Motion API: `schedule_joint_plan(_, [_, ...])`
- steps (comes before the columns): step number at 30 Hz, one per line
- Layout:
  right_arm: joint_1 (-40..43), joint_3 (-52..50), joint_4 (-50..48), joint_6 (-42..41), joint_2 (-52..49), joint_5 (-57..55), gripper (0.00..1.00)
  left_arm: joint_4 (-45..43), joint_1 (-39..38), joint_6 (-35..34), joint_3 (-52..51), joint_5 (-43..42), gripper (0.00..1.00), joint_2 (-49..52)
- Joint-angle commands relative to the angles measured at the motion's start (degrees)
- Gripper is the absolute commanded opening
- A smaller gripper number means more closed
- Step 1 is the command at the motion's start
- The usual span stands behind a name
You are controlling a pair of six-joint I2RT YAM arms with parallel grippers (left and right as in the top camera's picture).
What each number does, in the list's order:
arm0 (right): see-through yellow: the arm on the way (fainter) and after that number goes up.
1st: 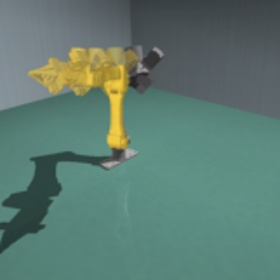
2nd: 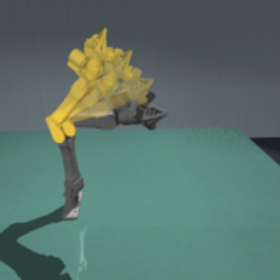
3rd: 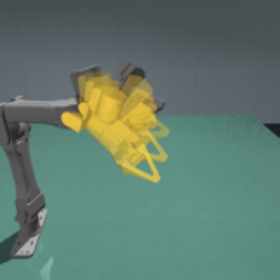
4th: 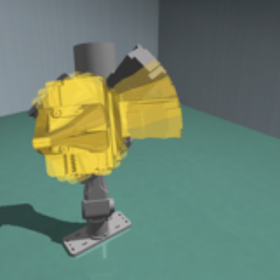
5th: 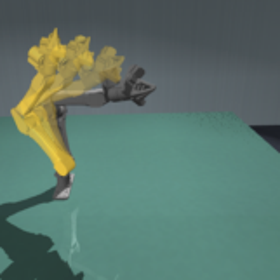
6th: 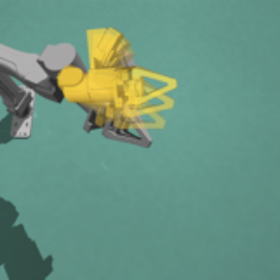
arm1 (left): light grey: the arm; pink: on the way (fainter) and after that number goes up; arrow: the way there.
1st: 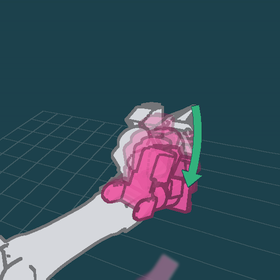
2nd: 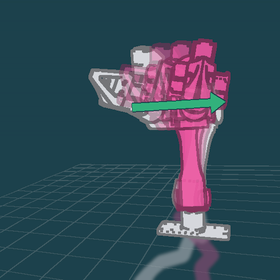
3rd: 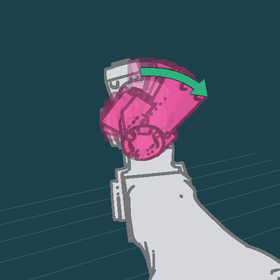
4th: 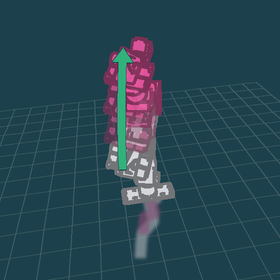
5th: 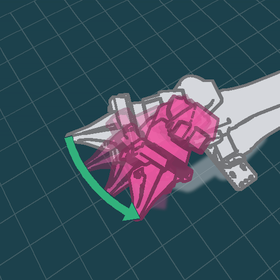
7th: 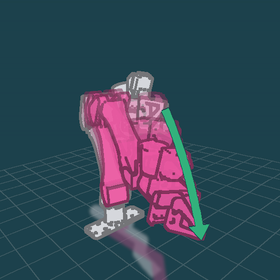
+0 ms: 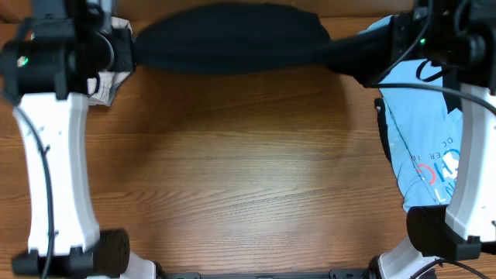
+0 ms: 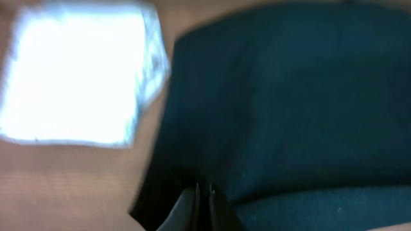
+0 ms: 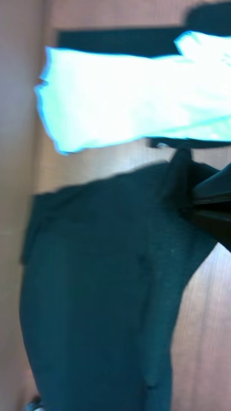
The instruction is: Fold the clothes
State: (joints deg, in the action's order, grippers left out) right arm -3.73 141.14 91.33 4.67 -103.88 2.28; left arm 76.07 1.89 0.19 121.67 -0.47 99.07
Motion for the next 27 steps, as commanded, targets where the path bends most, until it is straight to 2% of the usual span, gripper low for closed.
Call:
schedule_joint_plan(1, [0.59,-0.59,1.81,-3.32,0.79,0.42,0.04,3.67,0.24,-0.63,-1.25,-2.01,0.04,2.89])
schedule_joint_plan(7, [0.59,-2.64,5.73,-8.17,4.39,1.09,0.04,12.66,0.24,-1.53,-1.25,-4.04,0.04,2.62])
schedule_joint_plan(10, [0.59,-8.79,5.73,-10.78,11.52,1.31,0.04,20.20,0.24,-2.01,-1.25,-3.06,0.04,1.92])
schedule_joint_plan(16, [0.59,-24.28,5.70,-11.65,26.75,1.25,0.04,20.74,0.15,-6.29,-5.75,-2.51,0.04,-4.35])
schedule_joint_plan(23, [0.59,-40.59,5.73,-18.60,44.57,1.55,0.04,20.70,0.17,-13.81,-18.23,-0.13,0.04,-17.57])
schedule_joint_plan(27, [0.59,-47.82,5.70,-21.64,50.58,4.83,0.04,19.93,0.17,-19.37,-25.90,-0.15,0.04,-24.52])
